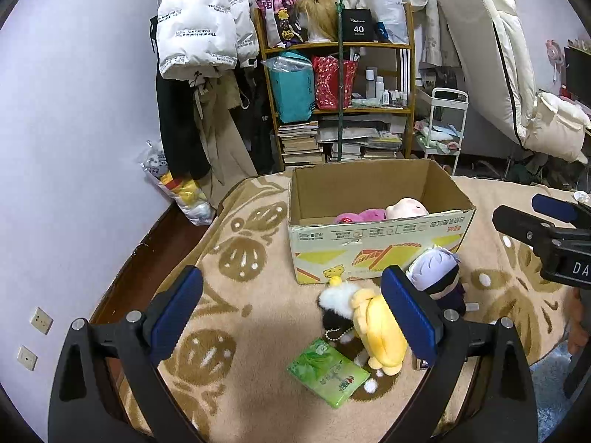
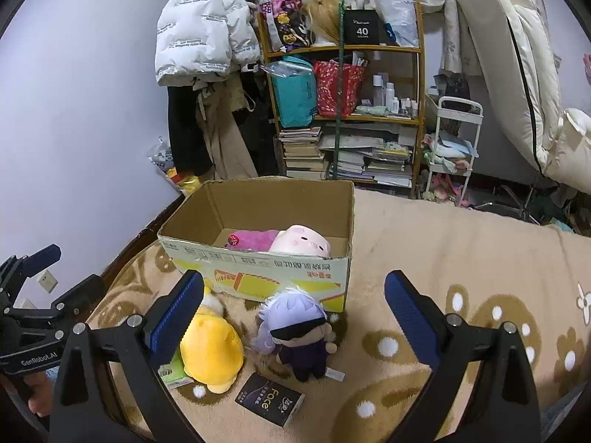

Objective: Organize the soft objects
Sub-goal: 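Grasp the yellow plush with the left tool while the right tool grasps the white-haired doll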

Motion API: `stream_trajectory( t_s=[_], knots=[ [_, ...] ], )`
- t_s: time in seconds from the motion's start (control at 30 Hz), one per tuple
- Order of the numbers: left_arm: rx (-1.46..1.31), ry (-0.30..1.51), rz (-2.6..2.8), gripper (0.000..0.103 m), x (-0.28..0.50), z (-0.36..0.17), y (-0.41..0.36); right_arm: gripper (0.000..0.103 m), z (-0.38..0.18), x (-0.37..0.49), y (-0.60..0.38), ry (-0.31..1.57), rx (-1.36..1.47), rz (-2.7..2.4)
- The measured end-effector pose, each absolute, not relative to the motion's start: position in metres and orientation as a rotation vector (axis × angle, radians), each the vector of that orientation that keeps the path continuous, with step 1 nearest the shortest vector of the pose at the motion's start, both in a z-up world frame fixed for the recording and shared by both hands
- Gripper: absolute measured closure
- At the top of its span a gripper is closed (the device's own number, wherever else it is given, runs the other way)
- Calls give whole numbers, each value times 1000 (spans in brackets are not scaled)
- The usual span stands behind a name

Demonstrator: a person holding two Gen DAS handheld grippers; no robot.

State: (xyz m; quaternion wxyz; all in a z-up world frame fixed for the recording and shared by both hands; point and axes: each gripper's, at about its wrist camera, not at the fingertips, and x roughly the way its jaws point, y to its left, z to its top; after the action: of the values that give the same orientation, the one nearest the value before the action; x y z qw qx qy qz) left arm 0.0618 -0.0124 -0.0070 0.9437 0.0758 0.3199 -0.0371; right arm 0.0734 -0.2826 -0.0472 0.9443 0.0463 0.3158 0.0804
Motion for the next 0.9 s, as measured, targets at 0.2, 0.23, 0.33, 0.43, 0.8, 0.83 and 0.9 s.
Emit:
stream_trajectory(
  t_s=[0.2,0.23,0.33,0.43,0.8,0.83,0.9],
  knots=[
    [169,689,-118,7,70,-18,-25,1,-53,76,-286,652,103,151],
    [175,694,-126,7,70,-21,-28,1,-54,77,-287,655,106,150],
    [189,707,-152,7,72,-27,-36,1,-58,83,-288,664,110,143],
    [206,719,-172,7,75,-34,-46,1,-62,88,-289,673,110,136],
    [212,809,-212,7,101,-57,-56,1,-79,111,-286,714,114,122],
    [206,820,-215,7,103,-59,-55,1,-81,113,-286,717,113,122],
    [198,846,-220,7,108,-65,-55,1,-85,117,-285,729,109,121]
  ],
)
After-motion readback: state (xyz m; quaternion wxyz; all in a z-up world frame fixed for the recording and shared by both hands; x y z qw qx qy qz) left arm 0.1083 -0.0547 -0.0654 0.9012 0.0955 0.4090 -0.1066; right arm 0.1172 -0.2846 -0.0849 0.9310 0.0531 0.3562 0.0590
